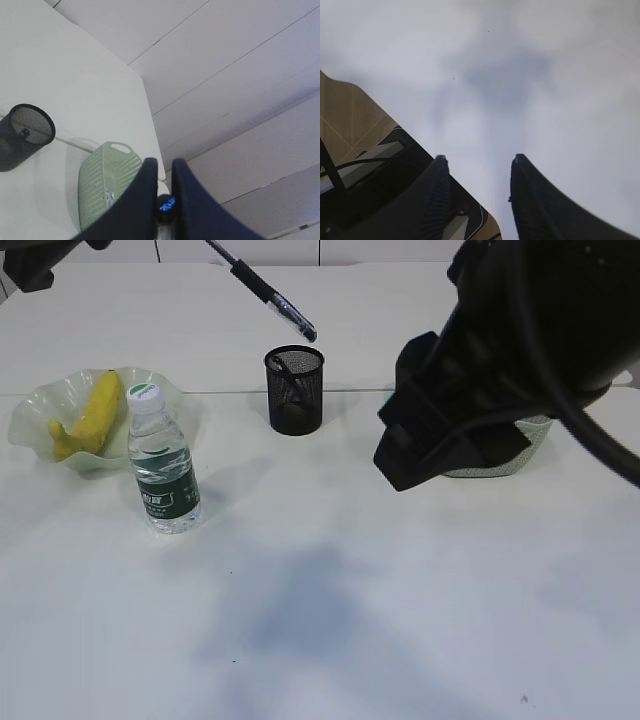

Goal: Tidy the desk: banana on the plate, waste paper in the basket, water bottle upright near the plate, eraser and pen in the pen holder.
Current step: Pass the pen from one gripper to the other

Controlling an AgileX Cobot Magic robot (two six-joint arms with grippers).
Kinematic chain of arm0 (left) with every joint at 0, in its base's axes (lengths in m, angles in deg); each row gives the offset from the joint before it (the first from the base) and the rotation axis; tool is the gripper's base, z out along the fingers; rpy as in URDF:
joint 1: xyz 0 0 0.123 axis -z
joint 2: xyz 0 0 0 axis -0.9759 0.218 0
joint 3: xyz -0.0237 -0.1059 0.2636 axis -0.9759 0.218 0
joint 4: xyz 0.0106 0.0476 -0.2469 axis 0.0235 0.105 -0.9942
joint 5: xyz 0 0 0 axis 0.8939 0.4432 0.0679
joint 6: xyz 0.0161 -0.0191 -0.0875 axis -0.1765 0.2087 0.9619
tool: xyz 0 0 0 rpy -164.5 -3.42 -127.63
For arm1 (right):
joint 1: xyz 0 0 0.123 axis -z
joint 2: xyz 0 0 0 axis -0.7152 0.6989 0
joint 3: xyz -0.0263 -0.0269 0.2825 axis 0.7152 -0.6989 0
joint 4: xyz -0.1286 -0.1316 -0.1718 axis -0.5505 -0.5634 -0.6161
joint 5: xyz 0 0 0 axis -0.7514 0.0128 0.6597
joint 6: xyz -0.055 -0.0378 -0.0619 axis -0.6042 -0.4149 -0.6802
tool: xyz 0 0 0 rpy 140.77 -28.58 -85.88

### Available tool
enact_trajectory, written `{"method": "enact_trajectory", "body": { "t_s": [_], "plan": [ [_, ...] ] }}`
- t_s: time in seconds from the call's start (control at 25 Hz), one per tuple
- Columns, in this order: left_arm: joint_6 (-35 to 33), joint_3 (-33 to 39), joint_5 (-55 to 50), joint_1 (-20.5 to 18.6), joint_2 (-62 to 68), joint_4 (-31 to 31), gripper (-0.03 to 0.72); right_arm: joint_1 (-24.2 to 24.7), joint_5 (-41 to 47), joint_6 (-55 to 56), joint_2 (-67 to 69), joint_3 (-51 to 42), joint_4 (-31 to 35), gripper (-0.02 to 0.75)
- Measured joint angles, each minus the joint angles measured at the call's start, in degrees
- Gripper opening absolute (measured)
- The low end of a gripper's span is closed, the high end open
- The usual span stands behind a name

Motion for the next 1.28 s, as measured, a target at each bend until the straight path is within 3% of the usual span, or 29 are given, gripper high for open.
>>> {"method": "enact_trajectory", "body": {
  "t_s": [0.16, 0.6, 0.8, 0.92, 1.08, 1.28],
  "plan": [
    [0.0, 0.0, 0.0, 0.0, -0.1, -3.9, 0.022, 0.0, 0.0, -1.6, 0.0, 0.0, 0.2, 0.307],
    [0.0, 2.0, 4.9, 0.0, -0.2, -6.5, 0.022, 0.0, 0.0, -0.9, 0.0, 0.0, -4.3, 0.307],
    [0.0, 2.3, 5.4, 0.0, -0.2, -7.1, 0.022, 0.0, -5.3, -2.0, 0.0, 0.0, -5.1, 0.307],
    [0.0, 2.3, 5.7, 0.0, -0.2, -7.1, 0.022, 0.0, -9.6, -3.2, -0.4, -1.8, -5.2, 0.307],
    [0.0, 2.3, 5.7, 0.0, -0.2, -7.1, 0.022, 0.0, -19.6, -4.0, -3.2, -11.0, -5.0, 0.307],
    [0.0, 2.3, 5.7, 0.0, -0.2, -7.1, 0.022, 0.0, -39.1, -4.1, -9.1, -25.7, -0.8, 0.307]
  ]
}}
